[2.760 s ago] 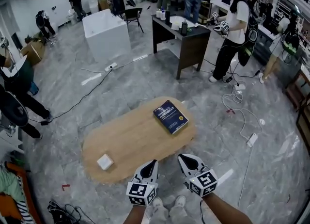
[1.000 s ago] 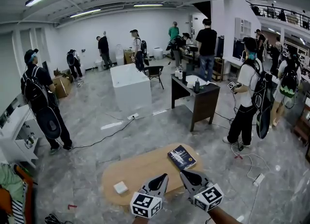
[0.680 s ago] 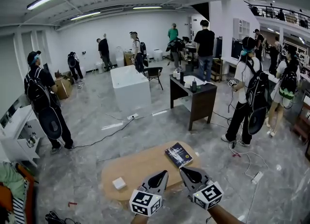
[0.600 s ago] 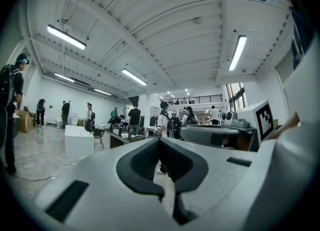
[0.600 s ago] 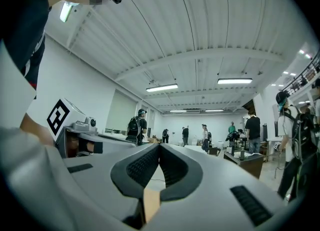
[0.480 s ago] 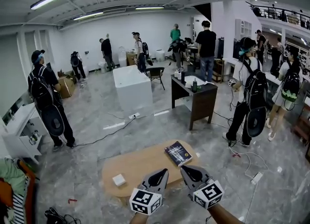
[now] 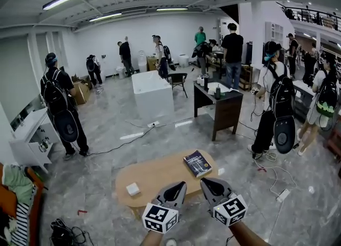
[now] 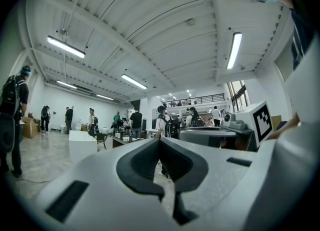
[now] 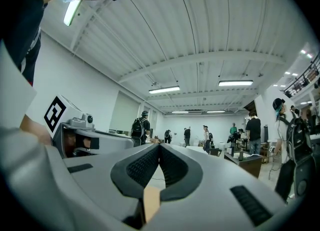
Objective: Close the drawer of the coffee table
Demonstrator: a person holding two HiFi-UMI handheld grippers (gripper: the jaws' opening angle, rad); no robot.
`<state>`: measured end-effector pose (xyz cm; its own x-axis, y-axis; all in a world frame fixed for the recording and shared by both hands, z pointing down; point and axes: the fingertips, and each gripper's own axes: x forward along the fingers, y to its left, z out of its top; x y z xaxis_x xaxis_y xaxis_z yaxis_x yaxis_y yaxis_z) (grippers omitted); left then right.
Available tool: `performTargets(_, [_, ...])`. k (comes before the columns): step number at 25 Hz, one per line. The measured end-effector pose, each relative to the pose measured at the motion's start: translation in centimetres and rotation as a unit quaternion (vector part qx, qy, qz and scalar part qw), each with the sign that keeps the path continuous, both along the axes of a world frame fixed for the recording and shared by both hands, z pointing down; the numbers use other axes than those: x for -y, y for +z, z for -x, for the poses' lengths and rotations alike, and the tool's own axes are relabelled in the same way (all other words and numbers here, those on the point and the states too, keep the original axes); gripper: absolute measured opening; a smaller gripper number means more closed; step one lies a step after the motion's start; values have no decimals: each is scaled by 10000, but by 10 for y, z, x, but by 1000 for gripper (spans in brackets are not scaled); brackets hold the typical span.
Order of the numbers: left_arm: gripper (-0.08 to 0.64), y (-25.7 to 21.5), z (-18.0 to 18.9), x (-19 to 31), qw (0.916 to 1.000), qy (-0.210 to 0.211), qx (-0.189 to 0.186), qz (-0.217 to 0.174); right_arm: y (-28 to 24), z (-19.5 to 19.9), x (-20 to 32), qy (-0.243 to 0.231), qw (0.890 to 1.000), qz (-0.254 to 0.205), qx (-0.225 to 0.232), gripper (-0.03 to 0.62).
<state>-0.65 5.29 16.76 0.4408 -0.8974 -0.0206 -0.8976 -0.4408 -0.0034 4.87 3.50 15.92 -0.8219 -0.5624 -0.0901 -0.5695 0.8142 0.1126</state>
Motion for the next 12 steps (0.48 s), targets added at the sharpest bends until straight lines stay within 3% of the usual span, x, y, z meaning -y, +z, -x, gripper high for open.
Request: performTargets(12, [3, 1, -10, -23, 9999, -126, 50, -40, -3, -11, -18, -97, 9999, -41, 90, 12])
